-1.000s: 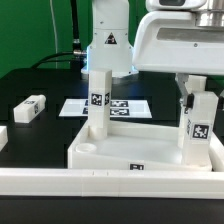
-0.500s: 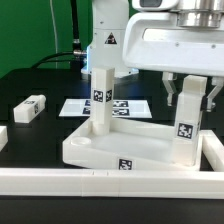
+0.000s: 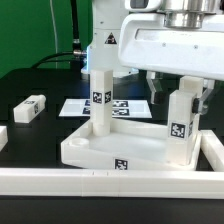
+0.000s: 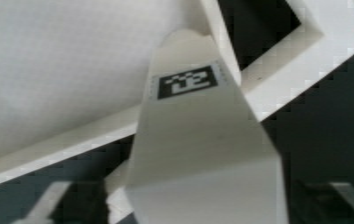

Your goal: Assemble desk

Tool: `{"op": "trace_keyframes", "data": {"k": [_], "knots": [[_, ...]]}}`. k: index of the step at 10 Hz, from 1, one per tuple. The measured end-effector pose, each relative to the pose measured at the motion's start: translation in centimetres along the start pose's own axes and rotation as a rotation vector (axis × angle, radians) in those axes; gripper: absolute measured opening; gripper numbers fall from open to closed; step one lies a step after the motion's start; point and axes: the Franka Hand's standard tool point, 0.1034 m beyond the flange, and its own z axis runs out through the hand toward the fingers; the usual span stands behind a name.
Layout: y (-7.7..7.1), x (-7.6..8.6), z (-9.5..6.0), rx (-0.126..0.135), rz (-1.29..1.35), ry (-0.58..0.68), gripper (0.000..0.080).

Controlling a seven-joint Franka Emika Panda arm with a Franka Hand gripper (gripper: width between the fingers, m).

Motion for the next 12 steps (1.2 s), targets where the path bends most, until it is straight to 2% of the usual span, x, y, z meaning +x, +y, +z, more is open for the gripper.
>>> {"op": "trace_keyframes", "data": {"k": [1,2,3,4,5,6,8,12], "knots": [[0.0,0.0,0.0,0.0,-0.001,0.0,0.0565],[-0.6,-0.3,-0.7,0.01,-0.007,0.0,0.0635],[-0.8,-0.9,-2.0,0.029,-0.019,-0.003,0.0646],[0.1,-1.1,-3.0,0.039,-0.057,-0.011,0.0646],[1.8,-0.7,-4.0,0.051,-0.097,-0.02,0.0649],[4.0,0.4,-4.5,0.053,-0.116,-0.023,0.0649],[6.5,2.6,-4.3,0.036,-0.131,-0.013,0.0649],[6.4,2.4,-4.2,0.035,-0.13,-0.014,0.0649]]}}
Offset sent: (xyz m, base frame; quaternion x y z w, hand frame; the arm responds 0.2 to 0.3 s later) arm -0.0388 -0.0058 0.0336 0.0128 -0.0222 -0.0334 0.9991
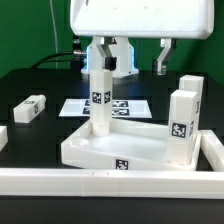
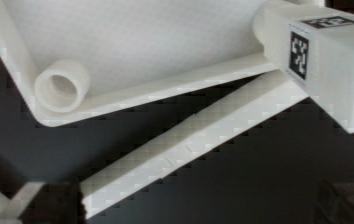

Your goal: Assemble desk

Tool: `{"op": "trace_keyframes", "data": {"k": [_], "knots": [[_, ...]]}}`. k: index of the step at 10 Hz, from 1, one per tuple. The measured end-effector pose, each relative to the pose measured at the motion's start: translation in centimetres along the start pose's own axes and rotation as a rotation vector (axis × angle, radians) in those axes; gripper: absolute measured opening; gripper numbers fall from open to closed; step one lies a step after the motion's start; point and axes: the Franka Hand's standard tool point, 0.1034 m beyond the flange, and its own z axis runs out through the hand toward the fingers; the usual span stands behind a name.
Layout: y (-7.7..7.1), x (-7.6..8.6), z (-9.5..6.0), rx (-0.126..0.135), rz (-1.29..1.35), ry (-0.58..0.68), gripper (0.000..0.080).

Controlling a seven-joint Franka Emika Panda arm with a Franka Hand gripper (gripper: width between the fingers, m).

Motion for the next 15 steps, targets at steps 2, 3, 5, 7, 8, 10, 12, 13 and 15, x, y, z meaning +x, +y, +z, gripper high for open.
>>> {"op": "trace_keyframes", "data": {"k": [2,3,5,7,8,10,12,13,15], "knots": [[0.3,0.1,0.0,0.002,-0.035,0.004,0.0649],[2.7,0.0,0.2,0.01,-0.117,0.019,0.0649],[9.8,1.0,1.8,-0.009,-0.24,0.078,0.0649],[12.4,1.5,2.7,-0.034,-0.254,0.086,0.0649],[12.1,1.4,2.7,-0.033,-0.256,0.084,0.0649],[12.0,1.3,2.8,-0.034,-0.259,0.083,0.0649],[13.9,1.7,3.0,-0.046,-0.353,0.09,0.0649],[17.0,2.1,3.3,-0.064,-0.392,0.094,0.0649],[21.3,3.1,3.3,-0.095,-0.449,0.105,0.0649]]}}
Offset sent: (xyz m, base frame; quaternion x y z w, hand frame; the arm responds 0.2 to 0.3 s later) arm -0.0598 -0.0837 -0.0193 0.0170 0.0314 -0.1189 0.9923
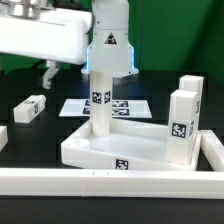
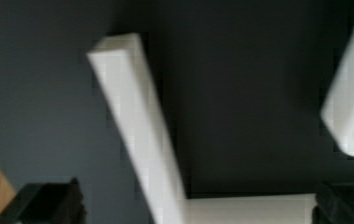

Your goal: Assemble desk

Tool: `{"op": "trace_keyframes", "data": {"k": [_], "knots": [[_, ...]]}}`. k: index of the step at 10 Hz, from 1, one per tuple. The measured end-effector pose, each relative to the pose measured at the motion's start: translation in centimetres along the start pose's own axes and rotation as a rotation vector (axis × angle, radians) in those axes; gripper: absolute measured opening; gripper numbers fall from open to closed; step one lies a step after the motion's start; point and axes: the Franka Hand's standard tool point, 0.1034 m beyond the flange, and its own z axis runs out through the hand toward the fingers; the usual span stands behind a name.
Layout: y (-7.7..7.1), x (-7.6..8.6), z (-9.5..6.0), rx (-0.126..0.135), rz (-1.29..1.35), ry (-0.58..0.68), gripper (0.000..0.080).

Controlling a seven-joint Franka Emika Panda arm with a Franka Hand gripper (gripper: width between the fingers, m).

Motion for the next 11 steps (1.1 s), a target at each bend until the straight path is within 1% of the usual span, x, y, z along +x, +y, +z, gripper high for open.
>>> {"op": "trace_keyframes", "data": {"k": [1,2,3,4,5,6,7,8,10,11], "knots": [[1.7,-0.4,0.2,-0.011,-0.004,-0.002,0.0649],[1.0,-0.5,0.3,0.007,0.022,-0.032,0.0649],[0.7,-0.3,0.3,0.007,0.011,-0.027,0.0649],[0.6,-0.6,0.4,0.016,0.02,-0.048,0.0649],[-0.1,-0.9,0.5,0.052,0.034,-0.114,0.0649],[-0.2,-0.9,0.6,0.083,0.018,-0.178,0.0649],[0.6,-1.1,0.9,0.098,0.01,-0.225,0.0649],[1.1,-1.9,1.4,0.117,0.017,-0.295,0.0649],[2.1,-3.7,2.5,0.126,0.03,-0.373,0.0649],[2.1,-4.9,2.8,0.145,0.043,-0.435,0.0649]]}}
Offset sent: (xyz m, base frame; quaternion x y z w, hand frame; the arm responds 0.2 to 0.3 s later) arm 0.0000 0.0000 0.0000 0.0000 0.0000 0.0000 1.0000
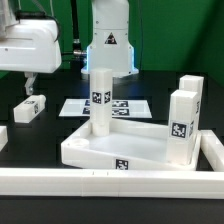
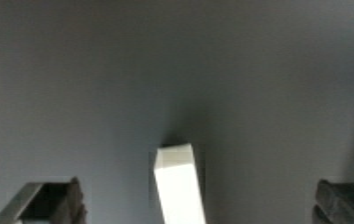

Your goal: Assemble desk

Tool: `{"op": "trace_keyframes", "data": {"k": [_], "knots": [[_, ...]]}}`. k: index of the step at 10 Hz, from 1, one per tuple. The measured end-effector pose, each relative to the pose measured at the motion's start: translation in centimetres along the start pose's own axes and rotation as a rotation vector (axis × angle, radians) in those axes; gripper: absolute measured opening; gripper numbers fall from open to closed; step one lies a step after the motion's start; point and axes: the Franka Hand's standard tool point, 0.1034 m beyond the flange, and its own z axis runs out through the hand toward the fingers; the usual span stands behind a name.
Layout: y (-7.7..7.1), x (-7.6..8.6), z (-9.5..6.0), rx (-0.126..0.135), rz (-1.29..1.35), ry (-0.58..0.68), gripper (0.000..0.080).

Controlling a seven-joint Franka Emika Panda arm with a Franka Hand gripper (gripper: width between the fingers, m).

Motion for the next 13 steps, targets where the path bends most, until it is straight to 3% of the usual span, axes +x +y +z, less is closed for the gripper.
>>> {"op": "trace_keyframes", "data": {"k": [4,6,8,9,13], "knots": [[-0.9,-0.6,0.5,0.043,-0.006,-0.224,0.0649],[-0.5,-1.4,1.6,0.054,-0.006,-0.321,0.0649],[0.7,-3.5,3.1,0.013,-0.033,-0.454,0.0649],[1.1,-3.7,3.7,-0.001,-0.048,-0.467,0.0649],[1.2,-3.7,3.8,-0.001,-0.058,-0.463,0.0649]]}}
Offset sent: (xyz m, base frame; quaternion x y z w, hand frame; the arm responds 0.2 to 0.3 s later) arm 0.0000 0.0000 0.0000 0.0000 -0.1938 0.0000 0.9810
